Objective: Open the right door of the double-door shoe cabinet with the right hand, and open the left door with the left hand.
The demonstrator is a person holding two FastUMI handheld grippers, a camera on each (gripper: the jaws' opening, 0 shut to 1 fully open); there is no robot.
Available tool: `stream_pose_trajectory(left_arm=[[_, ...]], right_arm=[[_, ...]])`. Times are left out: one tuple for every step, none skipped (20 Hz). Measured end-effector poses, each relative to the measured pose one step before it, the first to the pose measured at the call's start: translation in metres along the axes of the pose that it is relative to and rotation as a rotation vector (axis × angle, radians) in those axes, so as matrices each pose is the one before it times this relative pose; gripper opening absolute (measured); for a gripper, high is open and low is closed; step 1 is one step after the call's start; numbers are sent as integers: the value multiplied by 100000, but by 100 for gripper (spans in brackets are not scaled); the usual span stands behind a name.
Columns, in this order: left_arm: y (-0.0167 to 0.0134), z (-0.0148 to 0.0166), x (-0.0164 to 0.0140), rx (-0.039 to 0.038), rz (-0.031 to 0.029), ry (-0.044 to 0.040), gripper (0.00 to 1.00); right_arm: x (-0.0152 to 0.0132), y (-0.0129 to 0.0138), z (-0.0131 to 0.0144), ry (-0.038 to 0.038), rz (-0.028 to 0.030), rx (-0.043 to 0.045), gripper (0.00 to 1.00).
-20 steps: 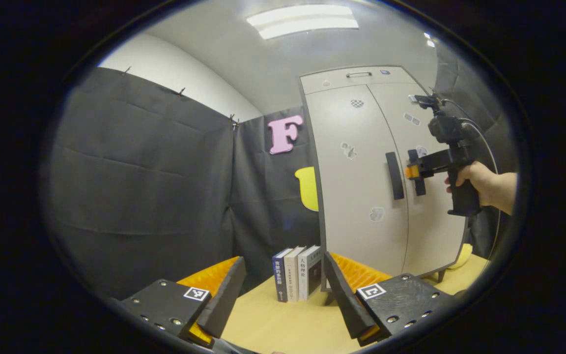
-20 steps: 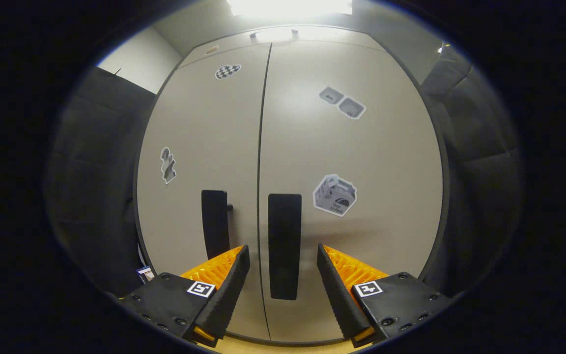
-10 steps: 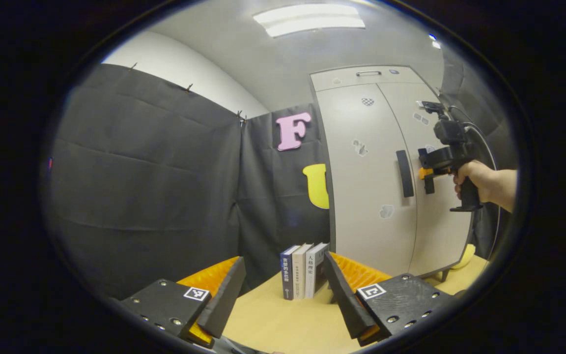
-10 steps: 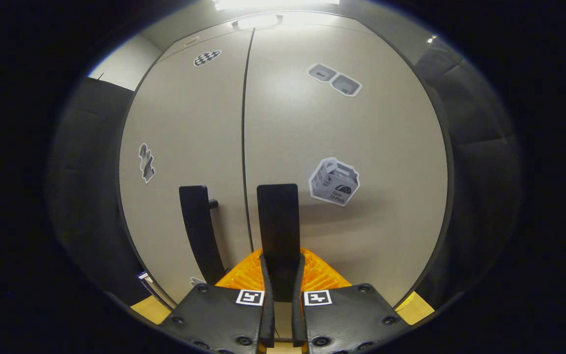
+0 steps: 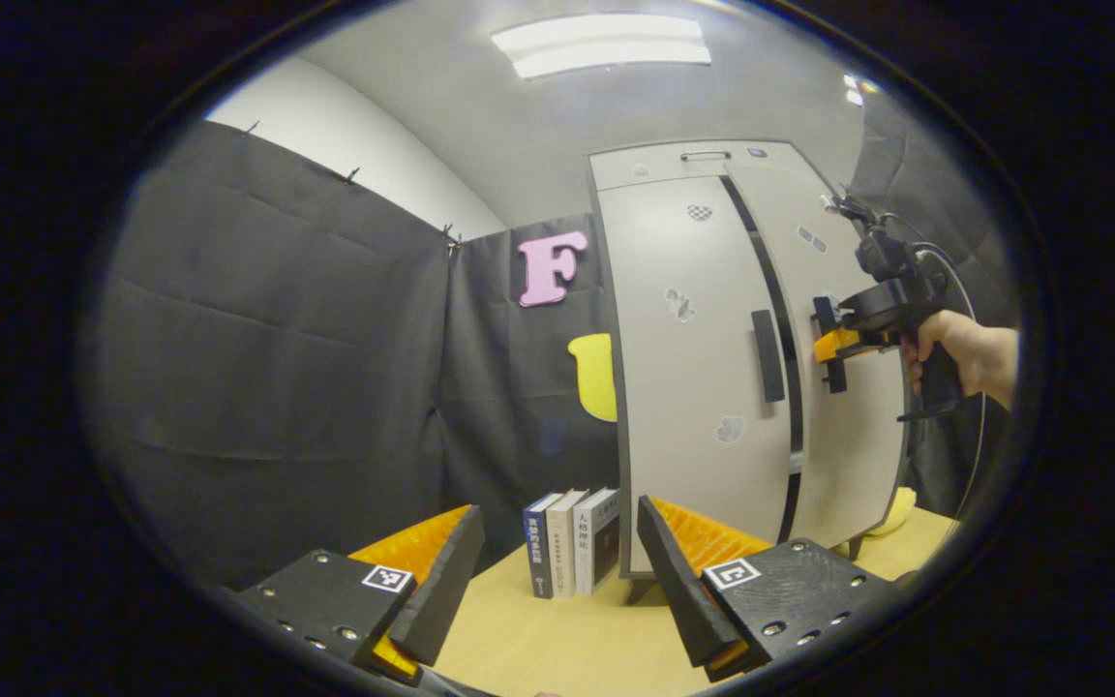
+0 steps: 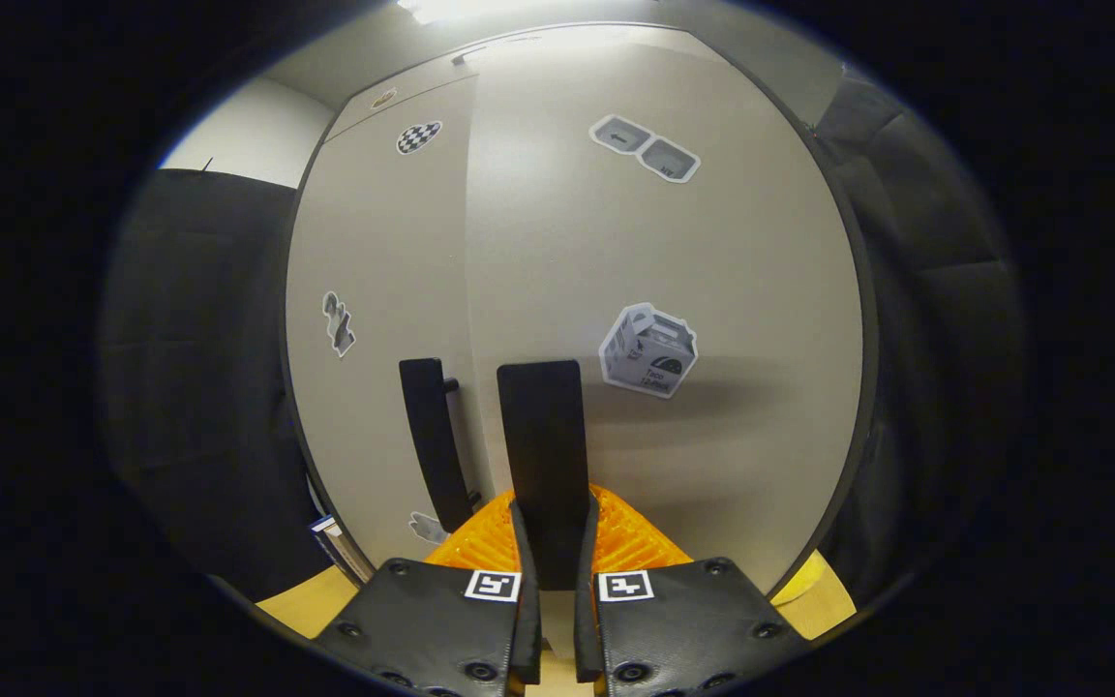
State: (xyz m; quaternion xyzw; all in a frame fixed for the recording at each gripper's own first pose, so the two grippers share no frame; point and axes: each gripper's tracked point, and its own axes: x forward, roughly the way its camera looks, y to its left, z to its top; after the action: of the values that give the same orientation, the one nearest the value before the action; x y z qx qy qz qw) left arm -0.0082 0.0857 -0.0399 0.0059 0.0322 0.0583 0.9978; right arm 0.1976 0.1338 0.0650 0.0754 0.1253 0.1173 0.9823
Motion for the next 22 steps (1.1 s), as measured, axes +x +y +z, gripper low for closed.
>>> stream_pose_trajectory(left_arm=[[-451,22,64,-454,-1234,42,93],[-511,25,146,-428,-1261,78,93],[-556,46,128,-343,-1380,-1,93],[-711,-28,157,-172,-1567,-43,94],[-658,55,70,28,-1423,-8,93],[-601,-92,-3,2,-1466,-90,94],[-673,103,1,-89,-1465,25,94],[-624,-86,30,-31,-1369,16,93],[-594,61,79,62,-1131,63,93],[-525,22,60,-40,-1039,-59,93],[-611,114,56,-151,-1115,15,93],[-580,-63,56,-66,-1021,5,93],[-545,88,17,-3,-1001,-137,93],[-595,161,183,76,-987,-211,93],[-595,128,-114,116,-1068,-461,93],[-674,106,78,152,-1210,-270,94],[-699,0,61,242,-1217,-82,93],[-705,97,249,248,-1256,-104,93],[-721,84,202,199,-1222,-136,93],[-743,164,253,36,-1123,-186,93],[-785,-57,184,-86,-1368,-131,93],[-712,68,193,-69,-1150,-81,93]], right_arm=[[-633,-96,-22,379,714,-290,15],[-623,-153,-2,297,521,-312,15],[-701,-131,-138,204,410,57,15],[-697,-172,-4,281,372,90,15],[-629,-172,-107,301,357,-111,15],[-614,-201,-5,176,408,-290,15],[-596,-254,-70,200,206,-293,15],[-276,-15,-8,-319,25,-345,15],[-179,-162,68,-591,52,-430,15],[-249,-178,-80,-369,212,-424,15],[-344,-147,-48,-275,224,212,15],[-173,-131,-1,161,325,282,15],[-297,-203,-96,-102,129,124,14],[-433,-259,-147,-205,26,18,15],[-298,-267,-46,48,33,22,15],[-529,-255,-58,-54,-249,-90,14],[-346,-155,-32,-269,-152,-261,15],[-199,-186,14,-421,52,-405,13],[-179,-157,-12,-466,-106,-51,13],[-173,-230,25,-251,-222,175,14],[-209,-174,-11,98,-235,374,15],[-173,-175,11,266,-165,-70,15]])
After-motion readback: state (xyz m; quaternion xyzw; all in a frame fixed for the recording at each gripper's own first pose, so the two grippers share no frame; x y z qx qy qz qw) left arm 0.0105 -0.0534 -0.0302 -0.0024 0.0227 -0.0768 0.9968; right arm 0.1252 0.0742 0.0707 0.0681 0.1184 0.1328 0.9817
